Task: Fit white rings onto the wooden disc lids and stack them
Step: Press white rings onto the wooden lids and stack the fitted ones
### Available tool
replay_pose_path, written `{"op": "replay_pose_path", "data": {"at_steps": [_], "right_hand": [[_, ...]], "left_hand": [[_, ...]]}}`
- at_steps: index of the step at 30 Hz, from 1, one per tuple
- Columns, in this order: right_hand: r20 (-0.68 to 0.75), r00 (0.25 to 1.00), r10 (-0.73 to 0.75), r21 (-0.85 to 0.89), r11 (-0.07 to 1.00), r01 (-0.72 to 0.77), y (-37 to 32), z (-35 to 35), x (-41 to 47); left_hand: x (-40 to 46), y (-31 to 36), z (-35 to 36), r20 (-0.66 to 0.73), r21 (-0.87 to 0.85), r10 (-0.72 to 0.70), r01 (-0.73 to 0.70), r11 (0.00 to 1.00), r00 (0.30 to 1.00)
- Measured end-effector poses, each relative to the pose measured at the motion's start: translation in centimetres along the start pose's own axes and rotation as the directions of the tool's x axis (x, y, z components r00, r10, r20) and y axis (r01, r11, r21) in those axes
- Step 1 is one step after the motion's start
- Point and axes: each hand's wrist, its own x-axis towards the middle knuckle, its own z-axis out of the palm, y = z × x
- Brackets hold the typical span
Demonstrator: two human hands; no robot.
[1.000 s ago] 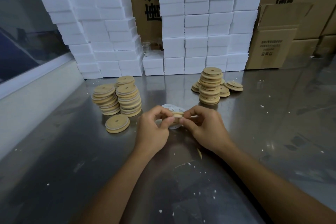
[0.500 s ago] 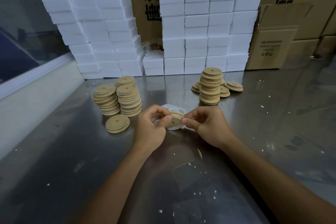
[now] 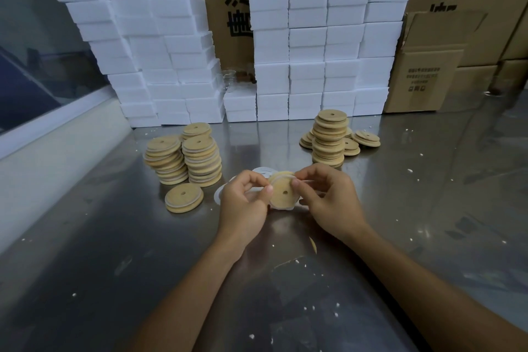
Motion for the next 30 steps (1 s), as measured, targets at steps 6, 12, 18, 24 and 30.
{"op": "replay_pose_path", "data": {"at_steps": [6,12,18,24,30], "right_hand": [[0.041,0.950,-0.309,-0.304,0.902,0.306,-0.7,0.3,-0.5],[-0.048,0.964,-0.261,-0.281,0.930,0.238,-0.9,0.5,-0.3],[-0.019,0.993,-0.117,-0.219,0.969,0.110,-1.0,0.3,-0.1],[0.013,0.993,-0.121,-0.288,0.950,0.119,-1.6,0.0,0.0],[0.023,0.992,-0.124,-0.204,0.971,0.126,-1.1,0.4,-0.6]], "left_hand": [[-0.6,0.7,0.4,0.022,0.170,0.292,-0.292,0.941,0.956],[-0.5,1.0,0.1,0.036,0.220,0.271,-0.273,0.937,0.962],[-0.4,1.1,-0.3,0.071,0.250,0.279,-0.288,0.925,0.958],[0.0,1.0,-0.6,0.040,0.248,0.266,-0.267,0.931,0.963],[0.0,0.5,-0.6,-0.051,0.120,0.138,-0.131,0.984,0.989]]}}
